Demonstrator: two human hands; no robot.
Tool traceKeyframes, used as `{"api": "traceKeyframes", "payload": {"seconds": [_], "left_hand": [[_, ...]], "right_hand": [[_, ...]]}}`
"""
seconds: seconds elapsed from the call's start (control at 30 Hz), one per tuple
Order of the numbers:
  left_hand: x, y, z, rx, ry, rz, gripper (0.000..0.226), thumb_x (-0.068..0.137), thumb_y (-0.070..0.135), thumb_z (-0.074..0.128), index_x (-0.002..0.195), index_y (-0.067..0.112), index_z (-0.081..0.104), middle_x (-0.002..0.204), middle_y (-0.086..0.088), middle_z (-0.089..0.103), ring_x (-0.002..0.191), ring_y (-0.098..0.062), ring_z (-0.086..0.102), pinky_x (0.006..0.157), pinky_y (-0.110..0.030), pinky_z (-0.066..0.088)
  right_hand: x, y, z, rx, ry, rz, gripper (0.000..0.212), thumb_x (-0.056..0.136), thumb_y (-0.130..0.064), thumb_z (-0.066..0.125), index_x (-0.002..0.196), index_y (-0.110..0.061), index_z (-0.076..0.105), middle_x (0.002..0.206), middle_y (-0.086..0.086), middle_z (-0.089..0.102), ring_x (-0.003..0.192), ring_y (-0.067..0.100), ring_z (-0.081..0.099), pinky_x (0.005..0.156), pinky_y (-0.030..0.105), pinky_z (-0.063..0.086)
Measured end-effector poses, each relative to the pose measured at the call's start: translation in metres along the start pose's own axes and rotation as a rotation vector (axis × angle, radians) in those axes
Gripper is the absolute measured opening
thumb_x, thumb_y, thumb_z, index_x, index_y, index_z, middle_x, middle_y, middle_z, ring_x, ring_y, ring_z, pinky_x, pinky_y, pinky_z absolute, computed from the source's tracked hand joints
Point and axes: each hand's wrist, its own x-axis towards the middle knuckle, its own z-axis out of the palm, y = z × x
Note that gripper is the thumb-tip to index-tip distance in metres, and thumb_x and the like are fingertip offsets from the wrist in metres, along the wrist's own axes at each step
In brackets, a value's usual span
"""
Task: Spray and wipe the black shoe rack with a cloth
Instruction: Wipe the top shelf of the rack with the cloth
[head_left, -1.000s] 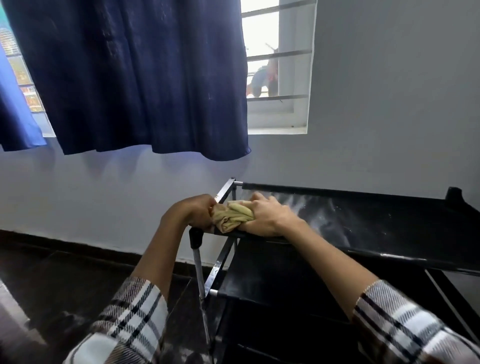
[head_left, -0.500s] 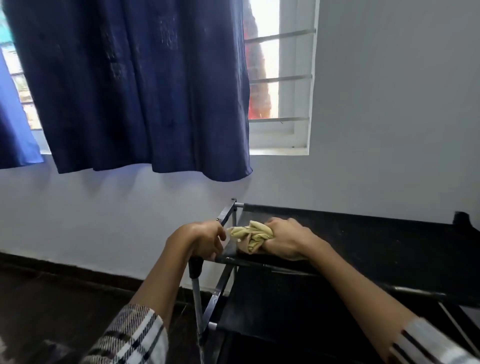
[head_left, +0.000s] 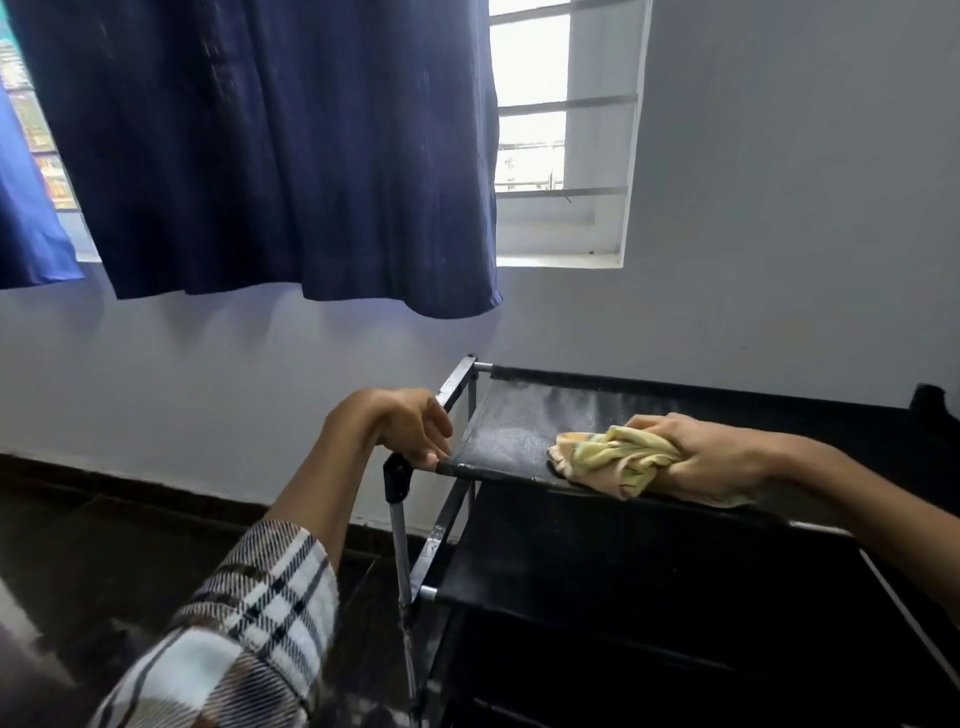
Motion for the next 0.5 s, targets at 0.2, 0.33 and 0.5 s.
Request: {"api": "traceKeyframes", "payload": {"seconds": [0.2, 0.33, 0.5], "left_hand": [[-0.003, -0.007, 0.002, -0.096, 0.031, 0.052, 0.069, 0.084, -0.014, 0.055, 0.144, 0.002, 0.025, 0.128, -0.018, 0.058, 0.112, -0.026, 0.059, 0.088, -0.029, 0.051], [-0.003, -0.005, 0.001, 0.015, 0.050, 0.053, 0.059, 0.082, -0.014, 0.057, 0.135, 0.005, 0.042, 0.117, -0.015, 0.063, 0.101, -0.023, 0.059, 0.091, -0.036, 0.050], [-0.008, 0.006, 0.004, 0.218, 0.069, 0.026, 0.044, 0.079, -0.008, 0.060, 0.120, 0.007, 0.057, 0.118, -0.014, 0.063, 0.111, -0.029, 0.058, 0.098, -0.043, 0.048]], "right_hand": [[0.049, -0.028, 0.010, 0.002, 0.059, -0.038, 0.031, 0.087, -0.024, 0.059, 0.118, -0.027, 0.057, 0.120, -0.010, 0.054, 0.104, 0.011, 0.054, 0.094, 0.027, 0.043], [0.098, -0.061, 0.033, -0.067, 0.142, -0.065, 0.037, 0.087, -0.031, 0.055, 0.124, -0.031, 0.054, 0.128, -0.010, 0.049, 0.112, 0.016, 0.039, 0.101, 0.034, 0.036], [0.095, -0.058, 0.035, -0.048, 0.118, -0.064, 0.035, 0.089, -0.032, 0.054, 0.124, -0.029, 0.054, 0.131, -0.013, 0.044, 0.111, 0.012, 0.034, 0.098, 0.029, 0.032]]}}
